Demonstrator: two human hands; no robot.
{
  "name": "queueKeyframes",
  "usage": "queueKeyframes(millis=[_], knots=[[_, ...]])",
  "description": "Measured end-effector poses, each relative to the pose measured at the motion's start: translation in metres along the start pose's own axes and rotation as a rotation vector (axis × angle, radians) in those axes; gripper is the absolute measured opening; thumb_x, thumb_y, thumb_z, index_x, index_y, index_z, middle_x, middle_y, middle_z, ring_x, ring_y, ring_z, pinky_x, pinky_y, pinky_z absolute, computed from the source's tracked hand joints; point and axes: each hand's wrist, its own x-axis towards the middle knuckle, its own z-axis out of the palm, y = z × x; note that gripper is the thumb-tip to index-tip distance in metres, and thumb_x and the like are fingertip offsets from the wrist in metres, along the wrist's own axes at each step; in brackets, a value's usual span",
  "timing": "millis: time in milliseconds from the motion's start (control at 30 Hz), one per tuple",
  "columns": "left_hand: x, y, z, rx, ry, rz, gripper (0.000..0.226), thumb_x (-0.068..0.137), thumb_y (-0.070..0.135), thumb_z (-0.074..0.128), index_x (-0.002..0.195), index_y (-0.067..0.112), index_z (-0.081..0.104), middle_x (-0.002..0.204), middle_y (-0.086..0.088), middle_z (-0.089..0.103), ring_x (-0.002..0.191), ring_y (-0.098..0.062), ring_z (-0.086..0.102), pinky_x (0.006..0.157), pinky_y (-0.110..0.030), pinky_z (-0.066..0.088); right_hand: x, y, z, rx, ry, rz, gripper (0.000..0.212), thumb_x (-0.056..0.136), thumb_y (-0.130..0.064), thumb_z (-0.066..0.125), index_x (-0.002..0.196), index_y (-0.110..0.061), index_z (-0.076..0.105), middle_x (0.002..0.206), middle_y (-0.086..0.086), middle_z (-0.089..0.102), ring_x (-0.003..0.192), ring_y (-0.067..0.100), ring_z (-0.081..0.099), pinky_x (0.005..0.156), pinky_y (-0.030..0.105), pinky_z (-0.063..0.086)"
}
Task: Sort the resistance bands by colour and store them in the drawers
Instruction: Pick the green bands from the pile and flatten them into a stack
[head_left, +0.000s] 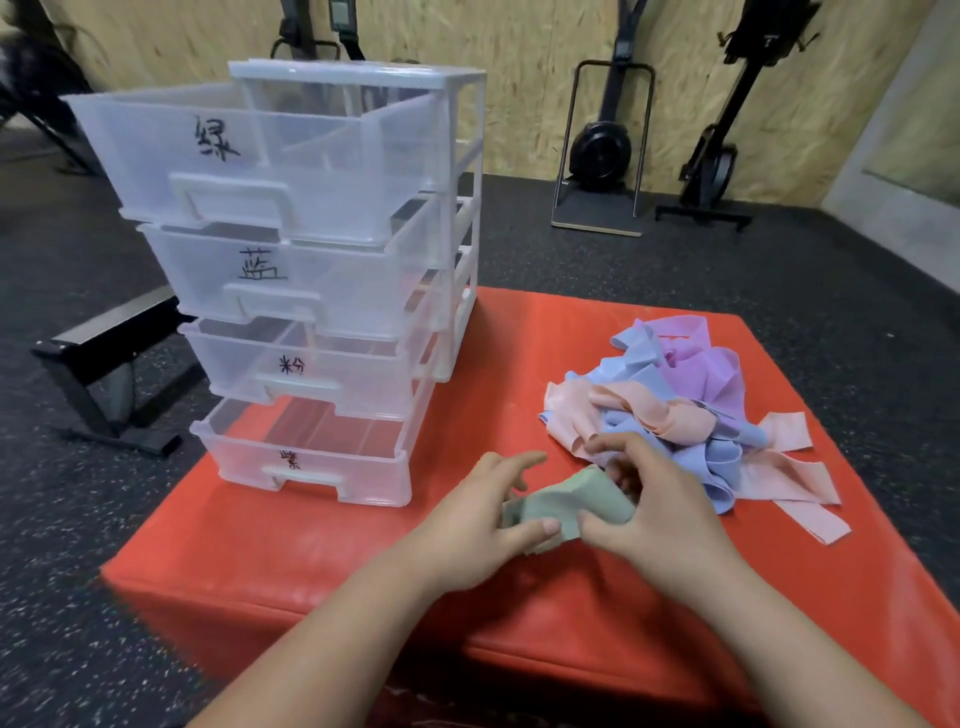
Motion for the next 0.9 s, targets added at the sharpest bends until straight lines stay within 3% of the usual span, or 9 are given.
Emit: queueKeyframes(millis=[100, 200, 267, 333, 400, 500, 633, 767, 900], knots=[[0.0, 0.007, -0.008, -0.104, -0.028, 0.028, 0.066, 0.092, 0.037, 0.081, 0.15, 0.045, 0.05, 0.132, 0.015, 0.044, 0.102, -0.005, 0.058, 0.093, -0.017, 0.047, 0.0, -0.024, -0.021, -0.06, -0.067, -0.242, 0.066, 0.064, -0.024, 0.084, 0.123, -0.041, 0.058, 0.099, -0.01, 0.063, 0.093, 0.014, 0.063, 0.082, 0.032, 0.052], [0.0, 0.017, -0.013, -0.099, 0.018, 0.075, 0.042, 0.085, 0.039, 0.087, 0.122, 0.038, 0.066, 0.135, 0.021, 0.051, 0.122, -0.008, 0.054, 0.106, -0.024, 0.043, 0.003, -0.043, -0.04, -0.052, -0.124, -0.335, 0.064, 0.065, -0.011, 0.086, 0.119, -0.037, 0.064, 0.101, -0.007, 0.065, 0.095, 0.02, 0.064, 0.083, 0.028, 0.052], [-0.001, 0.023, -0.011, -0.188, 0.011, 0.069, 0.035, 0.084, 0.037, 0.088, 0.111, 0.03, 0.067, 0.123, 0.017, 0.066, 0.119, -0.008, 0.061, 0.109, -0.034, 0.046, 0.009, -0.046, -0.046, 0.016, -0.172, -0.305, 0.059, 0.068, -0.001, 0.085, 0.117, -0.03, 0.068, 0.099, -0.003, 0.068, 0.092, 0.02, 0.067, 0.081, 0.026, 0.054], [-0.004, 0.029, -0.008, -0.34, -0.017, 0.008, 0.03, 0.086, 0.034, 0.086, 0.106, 0.024, 0.065, 0.106, 0.011, 0.073, 0.102, -0.008, 0.069, 0.098, -0.044, 0.056, 0.018, -0.044, -0.048, 0.103, -0.234, -0.212, 0.06, 0.074, 0.005, 0.082, 0.121, -0.029, 0.067, 0.102, -0.005, 0.07, 0.093, 0.014, 0.07, 0.081, 0.023, 0.056], [-0.005, 0.029, -0.006, -0.363, -0.01, -0.025, 0.029, 0.088, 0.038, 0.083, 0.103, 0.023, 0.064, 0.096, 0.008, 0.07, 0.09, -0.011, 0.068, 0.085, -0.046, 0.058, 0.028, -0.039, -0.049, 0.161, -0.316, -0.114, 0.056, 0.081, 0.003, 0.081, 0.124, -0.029, 0.066, 0.111, -0.009, 0.072, 0.102, 0.011, 0.072, 0.087, 0.027, 0.059], [-0.003, 0.023, -0.006, -0.332, 0.031, -0.083, 0.031, 0.087, 0.049, 0.079, 0.102, 0.026, 0.064, 0.097, 0.002, 0.07, 0.089, -0.018, 0.066, 0.081, -0.042, 0.054, 0.045, -0.035, -0.045, 0.19, -0.401, -0.032, 0.044, 0.087, -0.005, 0.08, 0.122, -0.026, 0.065, 0.105, -0.004, 0.077, 0.094, 0.011, 0.072, 0.084, 0.027, 0.058], [0.01, 0.014, -0.005, -0.417, 0.202, -0.229, 0.027, 0.089, 0.042, 0.08, 0.109, 0.028, 0.069, 0.1, 0.005, 0.076, 0.086, -0.006, 0.07, 0.084, -0.033, 0.058, 0.077, -0.031, -0.022, 0.299, -0.314, 0.003, 0.045, 0.088, -0.001, 0.077, 0.123, -0.026, 0.064, 0.106, 0.004, 0.076, 0.095, 0.016, 0.074, 0.081, 0.029, 0.06], [0.03, -0.005, -0.01, -0.408, 0.356, -0.384, 0.045, 0.094, 0.037, 0.075, 0.136, 0.03, 0.06, 0.111, 0.011, 0.073, 0.099, -0.001, 0.071, 0.092, -0.025, 0.054, 0.122, -0.024, 0.013, 0.399, -0.242, 0.041, 0.046, 0.091, 0.004, 0.071, 0.125, -0.025, 0.062, 0.09, 0.004, 0.07, 0.078, 0.011, 0.067, 0.054, 0.018, 0.048], [0.046, -0.013, -0.014, -0.283, 0.428, -0.446, 0.059, 0.101, 0.034, 0.064, 0.156, 0.031, 0.042, 0.124, 0.013, 0.066, 0.112, -0.006, 0.064, 0.091, -0.02, 0.044, 0.169, -0.013, 0.047, 0.353, -0.204, 0.059, 0.051, 0.087, 0.002, 0.071, 0.128, -0.026, 0.059, 0.091, 0.004, 0.073, 0.082, 0.012, 0.069, 0.066, 0.024, 0.051]])
